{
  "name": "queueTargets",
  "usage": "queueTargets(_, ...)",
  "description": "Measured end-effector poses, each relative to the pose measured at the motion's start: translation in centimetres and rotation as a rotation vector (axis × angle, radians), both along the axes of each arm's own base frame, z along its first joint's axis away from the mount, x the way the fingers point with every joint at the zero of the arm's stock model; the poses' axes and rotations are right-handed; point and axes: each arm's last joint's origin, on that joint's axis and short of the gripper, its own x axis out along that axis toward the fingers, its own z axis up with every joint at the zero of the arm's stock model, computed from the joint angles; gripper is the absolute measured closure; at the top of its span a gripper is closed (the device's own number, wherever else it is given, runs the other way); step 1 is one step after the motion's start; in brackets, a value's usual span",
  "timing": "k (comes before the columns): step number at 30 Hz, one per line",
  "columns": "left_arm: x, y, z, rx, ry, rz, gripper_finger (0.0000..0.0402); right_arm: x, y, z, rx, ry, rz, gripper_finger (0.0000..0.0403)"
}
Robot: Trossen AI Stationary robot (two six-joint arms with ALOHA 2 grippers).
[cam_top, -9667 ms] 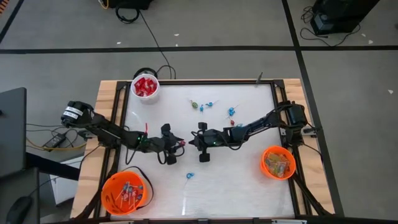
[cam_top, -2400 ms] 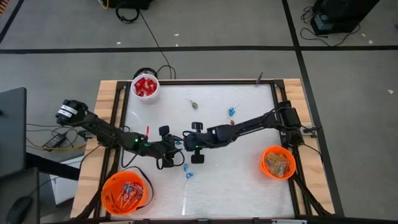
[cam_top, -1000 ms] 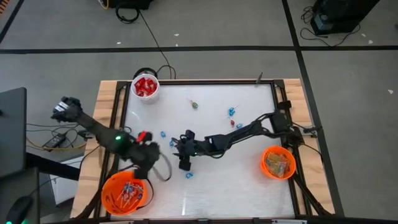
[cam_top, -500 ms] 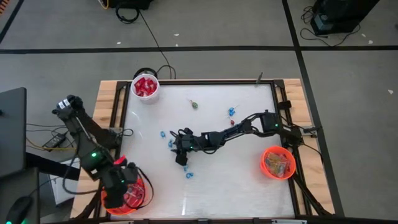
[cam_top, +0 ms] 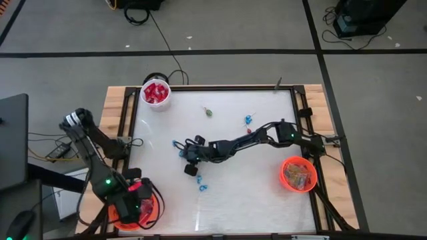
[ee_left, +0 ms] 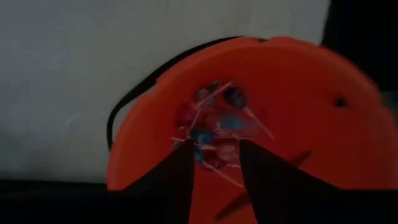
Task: Sort candy by brand, put in halloween buckets
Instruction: Put the blue sucker into the left orange bucket
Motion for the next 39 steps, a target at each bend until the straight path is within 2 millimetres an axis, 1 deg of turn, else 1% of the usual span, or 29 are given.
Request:
queueTargets(3,0.1,-0.1,-0.5,0.033,0.036,0.000,0.0251,-0.3,0.0,1.0,0.006,0.013,0.027,0.0386)
queueTargets(4,0.0,-0.1,-0.6,0.040,0.041,0.000,0.0245,-0.4,0.0,1.3,0.006,0.022,0.044,0.0392)
queueTargets(5,0.0,-0.1,-0.7,0.047,0.046,-0.003,0.0239,-0.5,0.0,1.7,0.008,0.025,0.056,0.0394)
queueTargets(7,0.0,0.0,-0.7,0.059,0.054,-0.007,0.0229,-0.7,0.1,2.5,0.015,0.027,0.065,0.0383)
queueTargets(11,0.3,0.5,-0.5,0.119,-0.019,-0.038,0.0222,-0.6,-0.5,4.8,0.024,-0.042,0.053,0.0326)
queueTargets(13,0.3,0.7,-0.3,0.147,-0.066,-0.047,0.0221,-0.5,-1.3,4.9,0.046,-0.053,0.038,0.0293)
queueTargets(16,0.3,1.2,0.1,0.174,-0.109,-0.040,0.0222,-0.4,-1.9,3.6,0.065,-0.026,0.023,0.0237)
queueTargets(19,0.0,1.7,0.5,0.201,-0.140,-0.033,0.0222,-0.2,-1.7,2.2,0.056,-0.024,0.016,0.0179)
queueTargets(22,-0.2,2.1,0.9,0.214,-0.159,-0.029,0.0222,0.4,-1.5,0.8,0.065,-0.061,0.032,0.0128)
queueTargets(23,-0.3,2.2,0.9,0.216,-0.157,-0.027,0.0222,0.5,-1.4,0.7,0.082,-0.081,0.044,0.0114)
queueTargets(26,-0.3,2.3,1.0,0.215,-0.162,-0.025,0.0222,0.7,-1.2,0.3,0.091,-0.088,0.031,0.0086)
queueTargets(28,-0.3,2.3,1.0,0.213,-0.165,-0.024,0.0222,0.6,-1.2,0.2,0.059,-0.076,-0.006,0.0083)
queueTargets(30,-0.2,2.2,1.0,0.212,-0.169,-0.023,0.0222,0.5,-1.2,0.1,0.040,-0.056,-0.020,0.0096)
queueTargets(32,-0.2,2.2,1.1,0.218,-0.182,-0.021,0.0222,0.3,-1.4,-0.1,0.024,-0.025,-0.034,0.0128)
queueTargets(35,0.0,2.4,1.1,0.266,-0.243,-0.010,0.0222,0.1,-1.7,-0.2,-0.004,-0.003,-0.025,0.0207)
queueTargets(39,0.3,2.7,1.4,0.372,-0.389,0.041,0.0222,0.1,-1.6,-0.3,-0.036,0.012,-0.001,0.0338)
